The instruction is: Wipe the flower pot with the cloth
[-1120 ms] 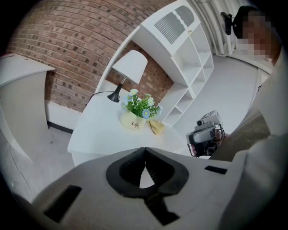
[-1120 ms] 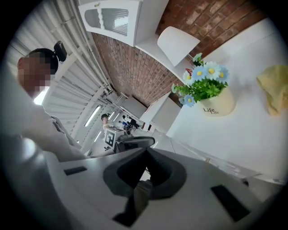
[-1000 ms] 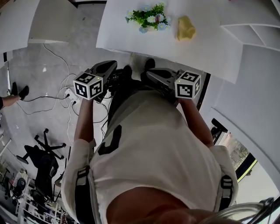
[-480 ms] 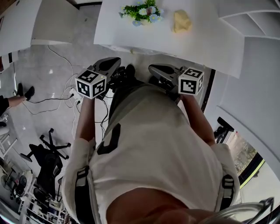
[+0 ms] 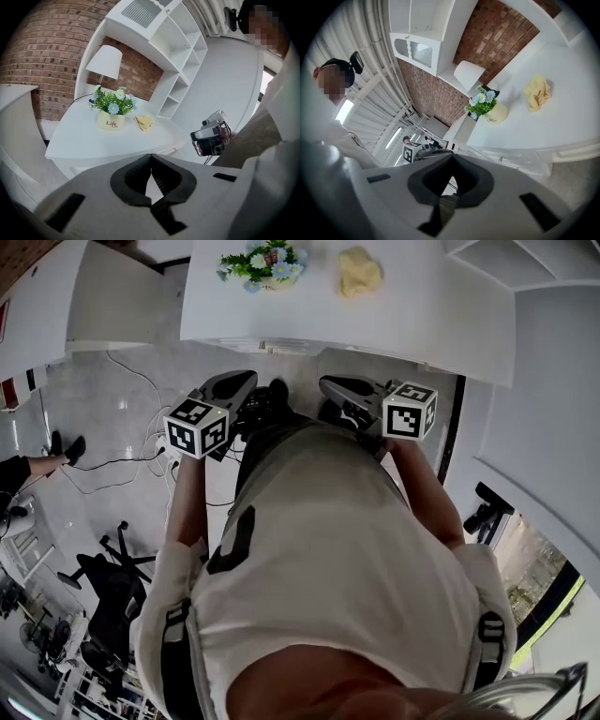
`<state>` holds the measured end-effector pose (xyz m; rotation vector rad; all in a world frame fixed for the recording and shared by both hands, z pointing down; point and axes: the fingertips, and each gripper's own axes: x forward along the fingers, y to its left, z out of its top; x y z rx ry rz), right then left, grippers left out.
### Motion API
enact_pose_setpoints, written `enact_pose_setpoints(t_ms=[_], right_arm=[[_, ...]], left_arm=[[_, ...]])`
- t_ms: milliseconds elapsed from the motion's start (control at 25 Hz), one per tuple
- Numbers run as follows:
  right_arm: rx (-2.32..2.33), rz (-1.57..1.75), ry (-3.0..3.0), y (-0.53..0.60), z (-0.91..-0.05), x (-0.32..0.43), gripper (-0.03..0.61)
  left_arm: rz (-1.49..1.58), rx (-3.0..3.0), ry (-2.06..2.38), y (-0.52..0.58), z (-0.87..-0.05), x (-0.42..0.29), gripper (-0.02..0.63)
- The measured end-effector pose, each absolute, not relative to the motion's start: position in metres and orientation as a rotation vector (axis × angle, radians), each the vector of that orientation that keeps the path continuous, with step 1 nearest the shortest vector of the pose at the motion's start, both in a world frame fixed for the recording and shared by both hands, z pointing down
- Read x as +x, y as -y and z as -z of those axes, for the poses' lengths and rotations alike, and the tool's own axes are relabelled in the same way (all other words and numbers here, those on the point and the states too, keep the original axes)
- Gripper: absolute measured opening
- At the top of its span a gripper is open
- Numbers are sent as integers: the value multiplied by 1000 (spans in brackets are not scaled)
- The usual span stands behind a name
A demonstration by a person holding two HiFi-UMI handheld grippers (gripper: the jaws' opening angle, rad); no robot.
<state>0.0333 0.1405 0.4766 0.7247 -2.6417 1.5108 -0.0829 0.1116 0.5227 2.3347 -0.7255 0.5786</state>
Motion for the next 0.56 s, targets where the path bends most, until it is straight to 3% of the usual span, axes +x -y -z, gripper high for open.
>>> enact_pose_setpoints(t_ms=[560], right_arm=[[742, -1575, 2638, -137, -480, 52, 11]], left_arm=[[-747, 2203, 925, -125, -565, -126, 21]])
